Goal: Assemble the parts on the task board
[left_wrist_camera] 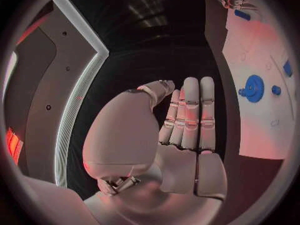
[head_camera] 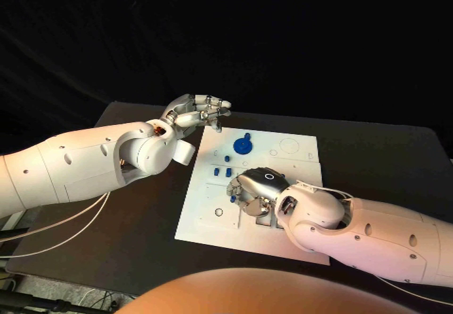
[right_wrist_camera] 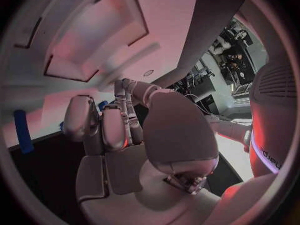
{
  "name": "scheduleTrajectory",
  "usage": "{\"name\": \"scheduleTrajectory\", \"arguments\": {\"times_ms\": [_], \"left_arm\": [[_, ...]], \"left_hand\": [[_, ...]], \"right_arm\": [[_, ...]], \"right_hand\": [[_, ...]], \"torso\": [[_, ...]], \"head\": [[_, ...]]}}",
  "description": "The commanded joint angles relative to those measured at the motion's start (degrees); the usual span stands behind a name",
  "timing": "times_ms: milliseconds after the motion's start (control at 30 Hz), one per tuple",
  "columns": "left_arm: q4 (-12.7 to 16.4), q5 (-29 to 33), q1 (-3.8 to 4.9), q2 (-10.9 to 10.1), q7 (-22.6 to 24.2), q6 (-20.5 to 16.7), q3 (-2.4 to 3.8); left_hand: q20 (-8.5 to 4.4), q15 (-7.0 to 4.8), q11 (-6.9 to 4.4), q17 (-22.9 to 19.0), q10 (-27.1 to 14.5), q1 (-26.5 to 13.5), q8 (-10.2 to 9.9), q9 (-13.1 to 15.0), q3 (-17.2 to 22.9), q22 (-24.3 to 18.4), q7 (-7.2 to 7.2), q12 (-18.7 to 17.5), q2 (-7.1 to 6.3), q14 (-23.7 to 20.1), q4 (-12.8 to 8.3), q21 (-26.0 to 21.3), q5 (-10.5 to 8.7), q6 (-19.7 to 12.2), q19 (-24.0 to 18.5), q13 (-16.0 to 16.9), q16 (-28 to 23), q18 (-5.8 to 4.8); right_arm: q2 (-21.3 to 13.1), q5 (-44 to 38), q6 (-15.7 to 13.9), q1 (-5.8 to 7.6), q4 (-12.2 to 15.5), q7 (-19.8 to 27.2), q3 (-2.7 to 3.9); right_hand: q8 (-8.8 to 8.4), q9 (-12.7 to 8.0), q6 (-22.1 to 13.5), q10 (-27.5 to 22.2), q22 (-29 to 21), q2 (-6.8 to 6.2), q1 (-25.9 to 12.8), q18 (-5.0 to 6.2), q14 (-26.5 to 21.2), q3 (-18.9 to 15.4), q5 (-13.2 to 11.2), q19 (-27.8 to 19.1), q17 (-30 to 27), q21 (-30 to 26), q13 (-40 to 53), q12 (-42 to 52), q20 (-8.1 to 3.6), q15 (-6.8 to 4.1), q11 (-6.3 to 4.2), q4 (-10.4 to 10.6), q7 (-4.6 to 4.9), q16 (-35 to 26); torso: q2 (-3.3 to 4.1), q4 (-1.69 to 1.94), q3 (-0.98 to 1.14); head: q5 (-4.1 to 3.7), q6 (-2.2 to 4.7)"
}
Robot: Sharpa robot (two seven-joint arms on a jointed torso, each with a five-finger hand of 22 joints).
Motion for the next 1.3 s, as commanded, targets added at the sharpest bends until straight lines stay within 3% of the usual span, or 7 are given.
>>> {"name": "scheduleTrajectory", "arguments": {"times_ms": [33,433,667,833,867,933,1300], "left_arm": [[0.1,-0.1,0.04,0.1,0.1,0.8,0.03],[0.0,-0.1,0.04,-0.1,0.1,0.8,0.03],[-0.1,-0.1,0.03,-0.1,0.1,0.8,0.03],[0.0,-0.1,0.03,-0.3,0.2,0.9,0.01],[0.0,-0.1,0.03,-0.3,0.2,0.9,0.01],[0.0,-0.1,0.03,-0.3,0.2,0.9,-0.01],[0.0,-0.1,0.02,-0.2,0.6,1.4,-0.07]], "left_hand": [[0.2,0.09,-0.12,-0.1,-0.4,-0.3,-0.4,-0.1,0.1,-0.1,0.69,-0.4,0.03,-0.5,-0.3,-0.3,0.21,-0.4,-0.1,-0.1,-0.3,0.32],[0.21,0.1,-0.11,-0.1,-0.5,-0.3,-0.4,-0.1,0.1,-0.1,0.69,-0.4,0.05,-0.5,-0.4,-0.3,0.22,-0.5,-0.1,-0.1,-0.3,0.32],[0.22,0.11,-0.1,-0.1,-0.5,-0.3,-0.4,-0.1,0.1,-0.1,0.7,-0.4,0.1,-0.5,-0.4,-0.3,0.23,-0.5,-0.1,-0.1,-0.3,0.33],[0.22,0.11,-0.1,-0.1,-0.5,-0.3,-0.4,-0.1,0.1,-0.1,0.7,-0.4,0.1,-0.5,-0.4,-0.3,0.23,-0.5,-0.1,-0.1,-0.3,0.33],[0.22,0.11,-0.1,-0.1,-0.5,-0.3,-0.4,-0.1,0.1,-0.1,0.7,-0.4,0.1,-0.5,-0.4,-0.3,0.23,-0.5,-0.1,-0.1,-0.3,0.33],[0.22,0.11,-0.1,-0.1,-0.5,-0.3,-0.4,-0.1,0.1,-0.1,0.7,-0.4,0.1,-0.5,-0.4,-0.3,0.23,-0.5,-0.1,-0.1,-0.3,0.33],[0.26,0.16,-0.02,-0.1,-0.7,-0.4,-0.5,-0.2,0.1,-0.1,0.76,-0.4,0.13,-0.6,-0.4,-0.3,0.23,-0.6,-0.1,-0.2,-0.3,0.32]], "right_arm": [[-0.3,-0.4,-1.4,-0.09,0.4,-1.0,-0.05],[-3.7,-0.6,-5.0,0.18,3.3,-2.5,0.05],[-8.6,0.4,-5.4,1.78,6.7,-2.7,0.55],[-13.7,2.5,-1.6,4.31,8.9,-3.1,1.08],[-14.6,2.8,-0.7,4.82,9.1,-3.2,1.13],[-16.1,3.3,0.7,5.6,9.2,-3.2,1.2],[-17.6,4.1,4.8,6.44,7.4,-3.2,1.26]], "right_hand": [[-0.44,-0.1,-0.5,-0.8,3.3,-0.68,-0.6,-0.12,0.1,-0.7,0.4,-0.5,-0.4,-0.9,0.0,-0.2,0.24,0.51,0.12,0.4,-0.01,-0.5],[-1.92,-0.2,-2.3,-4.7,1.8,-3.32,-2.9,0.48,-1.2,-3.7,0.9,-2.2,-2.7,-4.6,-0.4,-0.4,1.11,1.49,1.25,2.1,-0.63,-2.0],[-1.98,-0.1,-2.2,-5.2,1.5,-3.73,-3.4,0.58,-1.2,-4.7,1.5,-2.4,-2.7,-5.2,-0.4,0.1,1.24,1.55,1.25,2.9,-0.53,-1.9],[-2.28,0.0,-2.0,-8.0,-0.4,-4.36,-3.6,1.26,-2.1,-6.6,2.1,-4.2,-4.6,-9.2,-1.2,-0.3,1.54,1.92,1.71,4.1,-0.24,-3.1],[-2.82,-0.1,-2.7,-9.2,-1.2,-4.54,-3.6,1.56,-2.7,-7.8,3.3,-4.9,-5.8,-11.0,-1.7,-0.5,1.72,2.17,1.93,4.7,0.27,-3.9],[-3.4,-0.2,-3.5,-10.4,-2.1,-4.47,-3.3,1.82,-3.1,-9.2,3.9,-5.5,-6.8,-12.7,-2.3,-0.6,1.92,2.34,2.21,5.3,-0.37,-4.6],[-3.91,-0.1,-3.7,-13.2,-5.7,-3.15,-1.1,2.95,-4.7,-13.9,4.5,-8.1,-10.0,-20.1,-4.2,-0.3,2.47,2.92,2.9,7.0,-0.82,-6.8]], "torso": [[0.0,0.01,0.0],[-0.08,-0.06,-0.03],[-0.09,-0.08,-0.03],[-0.08,-0.08,-0.04],[-0.08,-0.07,-0.05],[-0.06,-0.06,-0.07],[0.02,0.02,0.05]], "head": [[-0.04,0.0],[-0.37,0.0],[-0.86,0.0],[-1.38,0.0],[-1.38,0.0],[-1.5,0.0],[-1.67,0.0]]}}
